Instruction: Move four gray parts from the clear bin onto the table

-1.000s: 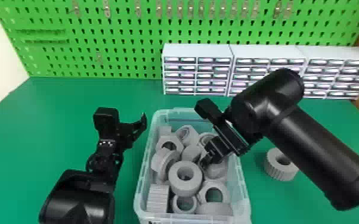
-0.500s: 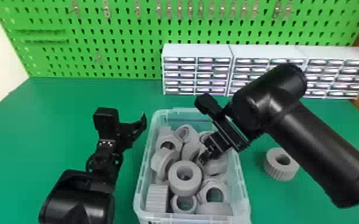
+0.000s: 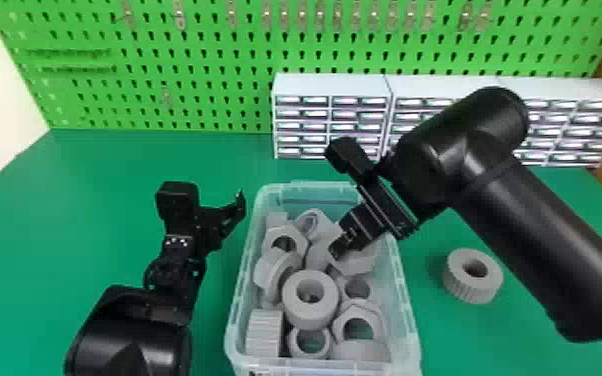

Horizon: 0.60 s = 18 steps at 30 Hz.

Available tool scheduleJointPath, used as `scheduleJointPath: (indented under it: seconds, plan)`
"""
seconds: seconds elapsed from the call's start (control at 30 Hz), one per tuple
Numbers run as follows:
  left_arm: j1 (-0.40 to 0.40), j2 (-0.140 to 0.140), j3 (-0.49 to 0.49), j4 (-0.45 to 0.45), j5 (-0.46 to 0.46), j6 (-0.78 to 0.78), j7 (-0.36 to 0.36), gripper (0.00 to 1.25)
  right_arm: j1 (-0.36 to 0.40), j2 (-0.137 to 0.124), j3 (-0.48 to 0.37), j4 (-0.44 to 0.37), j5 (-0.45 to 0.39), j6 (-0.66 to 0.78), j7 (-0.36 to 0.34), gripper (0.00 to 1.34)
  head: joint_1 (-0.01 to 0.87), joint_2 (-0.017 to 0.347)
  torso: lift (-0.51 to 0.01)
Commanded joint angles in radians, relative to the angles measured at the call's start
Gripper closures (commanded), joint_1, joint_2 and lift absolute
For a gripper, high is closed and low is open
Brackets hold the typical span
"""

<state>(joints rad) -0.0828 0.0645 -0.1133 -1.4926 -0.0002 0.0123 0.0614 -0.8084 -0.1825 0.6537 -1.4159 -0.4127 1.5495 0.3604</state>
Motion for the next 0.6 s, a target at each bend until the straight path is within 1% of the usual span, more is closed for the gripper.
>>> scheduleJointPath:
  seconds: [0.0,0.4,0.57]
  plan:
    - [0.0,0.001,0.0,0.0,0.0,0.0,0.0,0.18,0.0,-0.002,-0.017,-0.029,0.0,0.008,0.0,1.01,0.693,0.072,-0.052]
    - [0.0,0.006,-0.003,0.0,0.0,0.0,0.0,0.18,0.002,-0.003,-0.071,-0.084,0.015,0.023,0.0,1.01,0.693,0.072,-0.052]
    - [0.0,0.006,-0.003,0.0,0.0,0.0,0.0,0.18,0.003,-0.008,-0.102,-0.1,0.028,0.023,0.0,1.01,0.693,0.072,-0.052]
